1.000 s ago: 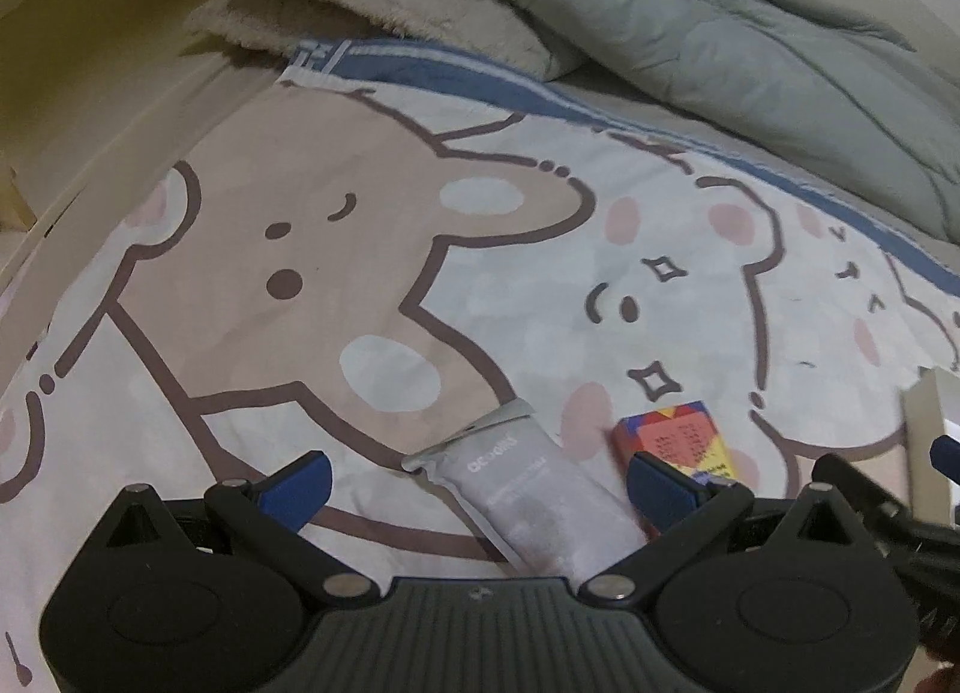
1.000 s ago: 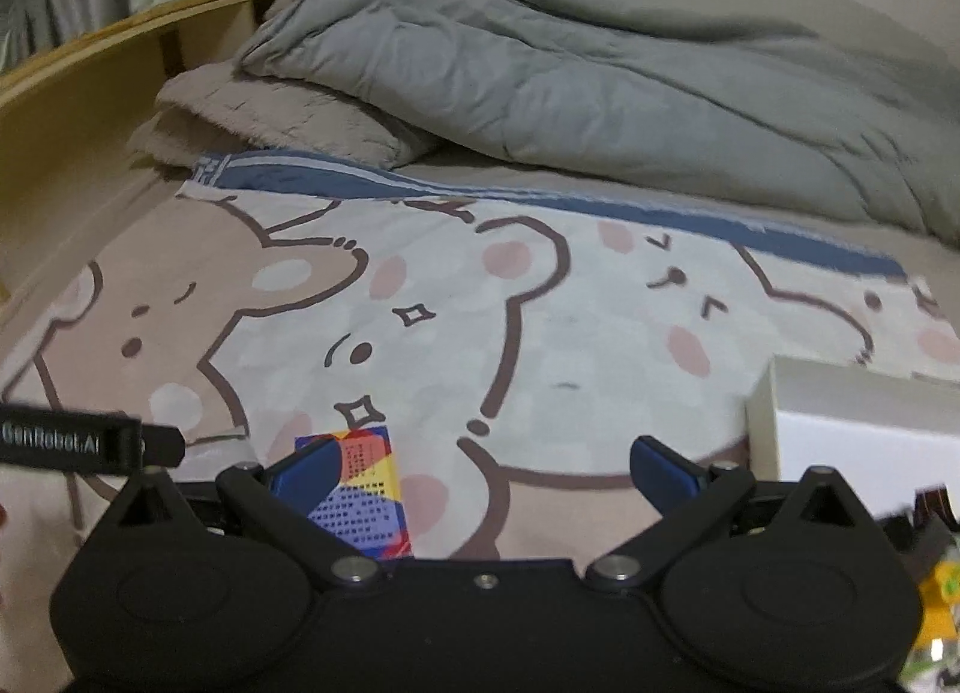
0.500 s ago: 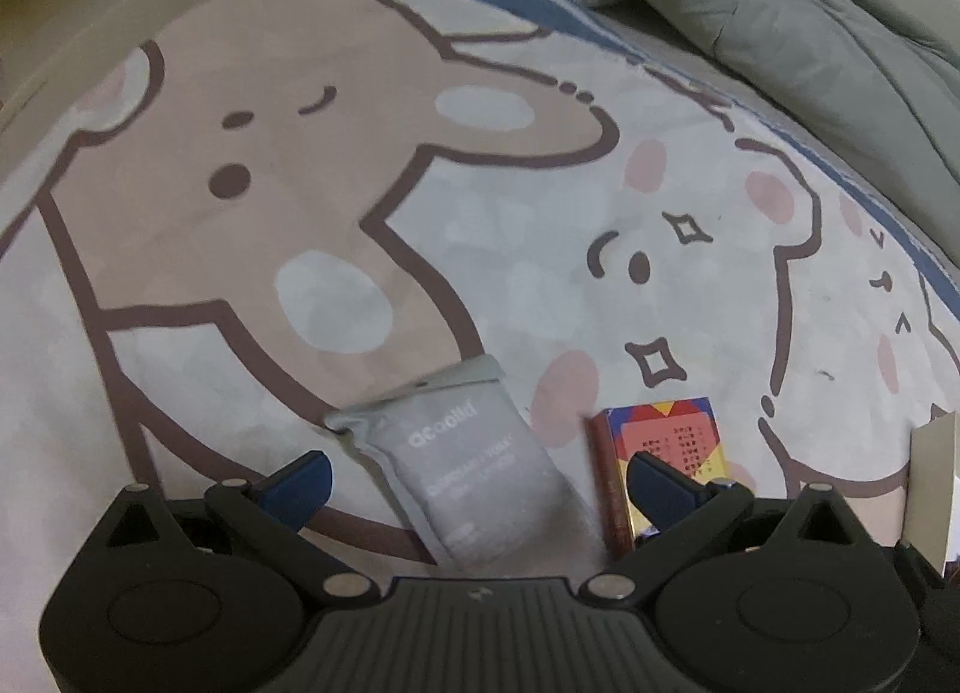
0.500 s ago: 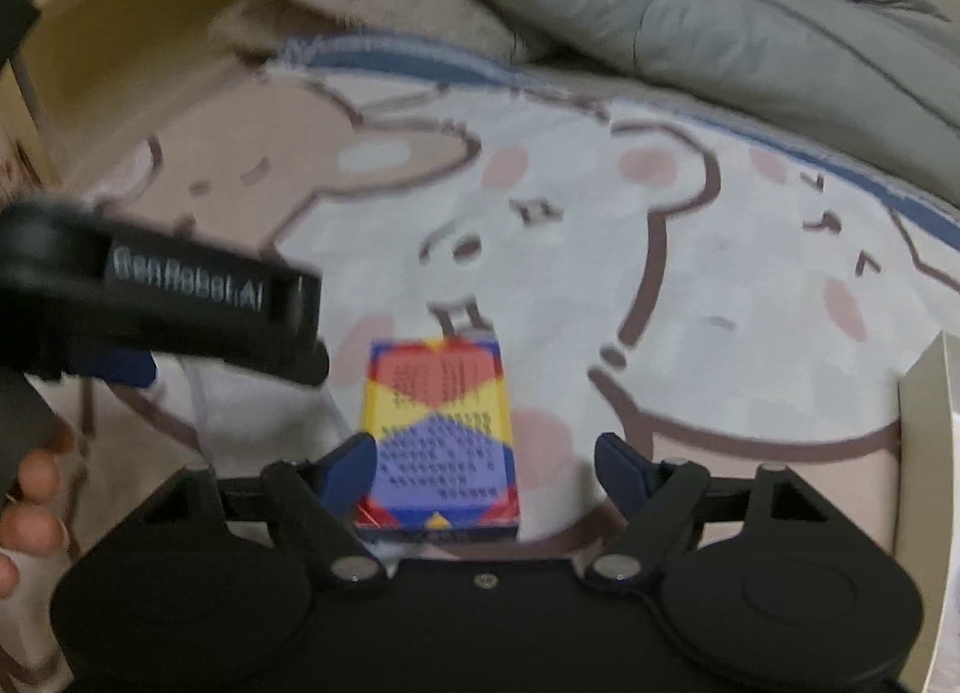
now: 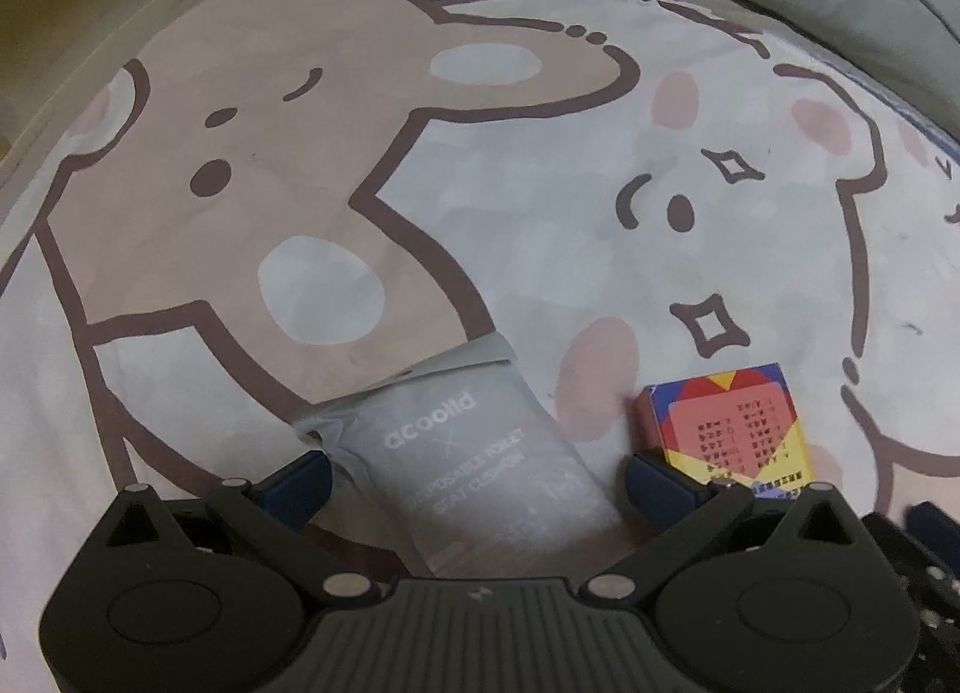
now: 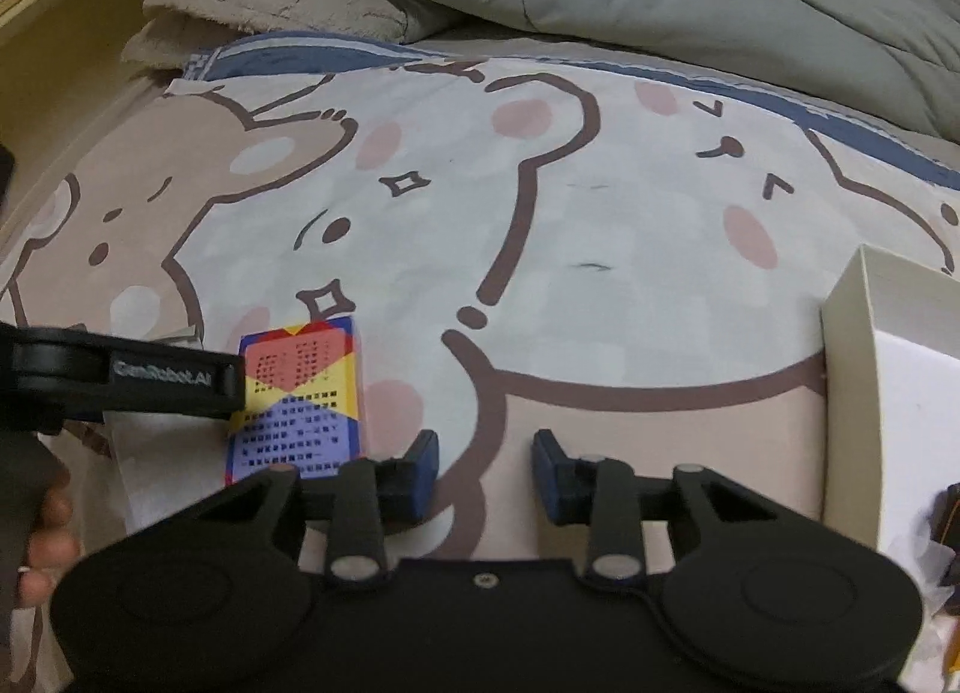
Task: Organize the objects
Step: 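Grasp the grey packet with the left gripper while the right grasps the colourful box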
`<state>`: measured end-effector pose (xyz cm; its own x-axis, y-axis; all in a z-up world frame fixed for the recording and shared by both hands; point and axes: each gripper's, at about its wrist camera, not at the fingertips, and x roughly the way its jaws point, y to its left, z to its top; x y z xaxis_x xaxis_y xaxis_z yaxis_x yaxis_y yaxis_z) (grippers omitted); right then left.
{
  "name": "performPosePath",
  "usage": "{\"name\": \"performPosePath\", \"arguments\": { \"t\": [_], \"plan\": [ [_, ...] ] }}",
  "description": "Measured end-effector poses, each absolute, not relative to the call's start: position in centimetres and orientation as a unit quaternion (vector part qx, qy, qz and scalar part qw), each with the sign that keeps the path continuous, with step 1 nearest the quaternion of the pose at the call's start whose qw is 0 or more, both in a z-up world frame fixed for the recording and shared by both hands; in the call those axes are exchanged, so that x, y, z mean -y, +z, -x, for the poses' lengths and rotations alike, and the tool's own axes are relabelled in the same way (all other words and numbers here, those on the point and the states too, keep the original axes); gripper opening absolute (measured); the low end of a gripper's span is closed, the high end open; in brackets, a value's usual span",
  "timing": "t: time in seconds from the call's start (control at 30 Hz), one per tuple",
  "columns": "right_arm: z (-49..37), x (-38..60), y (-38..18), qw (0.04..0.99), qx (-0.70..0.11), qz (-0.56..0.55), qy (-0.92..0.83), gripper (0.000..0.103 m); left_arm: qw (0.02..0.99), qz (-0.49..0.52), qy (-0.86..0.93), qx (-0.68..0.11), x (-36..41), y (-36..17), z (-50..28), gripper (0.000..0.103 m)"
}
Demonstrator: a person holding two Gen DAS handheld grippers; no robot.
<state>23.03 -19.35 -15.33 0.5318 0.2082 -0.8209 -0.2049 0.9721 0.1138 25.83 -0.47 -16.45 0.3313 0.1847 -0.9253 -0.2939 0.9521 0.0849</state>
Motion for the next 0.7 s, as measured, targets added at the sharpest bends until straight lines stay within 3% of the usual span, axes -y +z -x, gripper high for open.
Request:
{"name": "performPosePath", "arguments": {
  "t": [0.3, 0.5, 0.57, 0.7],
  "plan": [
    [-23.6, 20.0, -15.0, 0.871, -0.476, -0.042, 0.114, 0.048, 0.825, -0.058, 0.100, -0.553, 1.5, -16.1, -24.5, 0.103],
    [-23.4, 19.7, -14.4, 0.871, -0.474, -0.062, 0.112, 0.062, 0.828, -0.126, 0.054, -0.543, 0.7, -15.6, -22.5, 0.103],
    [-23.2, 19.4, -14.2, 0.873, -0.467, -0.055, 0.125, 0.072, 0.827, -0.139, 0.041, -0.542, 0.0, -15.6, -21.9, 0.103],
    [-22.9, 17.7, -13.9, 0.878, -0.454, -0.028, 0.152, 0.077, 0.823, -0.146, 0.030, -0.548, -2.4, -15.5, -20.9, 0.103]
  ]
}}
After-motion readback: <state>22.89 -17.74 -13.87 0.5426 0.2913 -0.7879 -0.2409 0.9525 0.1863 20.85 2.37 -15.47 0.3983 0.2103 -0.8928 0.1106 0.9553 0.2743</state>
